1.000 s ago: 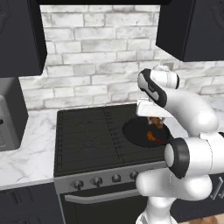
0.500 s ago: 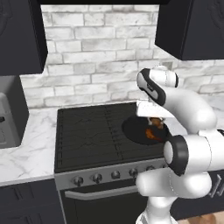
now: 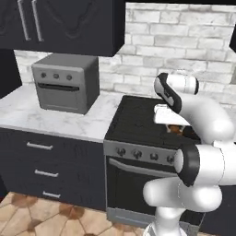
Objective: Take the chicken drumsticks from the pan and place one on each plate on the dining counter.
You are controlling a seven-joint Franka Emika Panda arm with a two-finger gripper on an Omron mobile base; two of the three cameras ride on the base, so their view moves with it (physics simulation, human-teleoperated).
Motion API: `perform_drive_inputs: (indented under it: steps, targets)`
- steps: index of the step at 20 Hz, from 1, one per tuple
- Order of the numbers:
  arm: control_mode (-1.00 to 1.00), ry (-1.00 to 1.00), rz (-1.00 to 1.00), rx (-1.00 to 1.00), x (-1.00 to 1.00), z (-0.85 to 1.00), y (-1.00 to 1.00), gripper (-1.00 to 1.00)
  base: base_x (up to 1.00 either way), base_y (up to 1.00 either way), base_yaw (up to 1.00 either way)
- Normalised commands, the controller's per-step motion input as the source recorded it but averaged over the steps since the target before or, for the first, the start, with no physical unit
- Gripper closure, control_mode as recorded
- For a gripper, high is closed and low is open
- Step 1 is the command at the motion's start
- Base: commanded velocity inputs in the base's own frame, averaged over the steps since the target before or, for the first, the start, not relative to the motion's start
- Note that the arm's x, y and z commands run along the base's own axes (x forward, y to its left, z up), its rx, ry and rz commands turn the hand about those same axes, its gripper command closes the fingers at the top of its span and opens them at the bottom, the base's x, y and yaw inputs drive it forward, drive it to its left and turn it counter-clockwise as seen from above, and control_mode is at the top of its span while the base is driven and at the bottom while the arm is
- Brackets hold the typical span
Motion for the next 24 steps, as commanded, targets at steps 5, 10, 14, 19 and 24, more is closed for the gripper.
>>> perform_drive_inputs:
  steps: [5, 10, 14, 19, 24]
  targets:
    - [1.00, 0.00, 0.00, 0.00, 0.00, 0.00, 0.00, 1.00, -0.08, 0.00, 1.00]
    - [1.00, 0.00, 0.00, 0.00, 0.00, 0.00, 0.00, 1.00, -0.03, 0.00, 1.00]
    - [1.00, 0.00, 0.00, 0.00, 0.00, 0.00, 0.00, 1.00, -0.04, 0.00, 1.00]
    - [1.00, 0.00, 0.00, 0.00, 0.00, 0.00, 0.00, 1.00, -0.03, 0.00, 1.00]
    - [1.00, 0.00, 0.00, 0.00, 0.00, 0.00, 0.00, 1.00, 0.11, -0.05, 1.00]
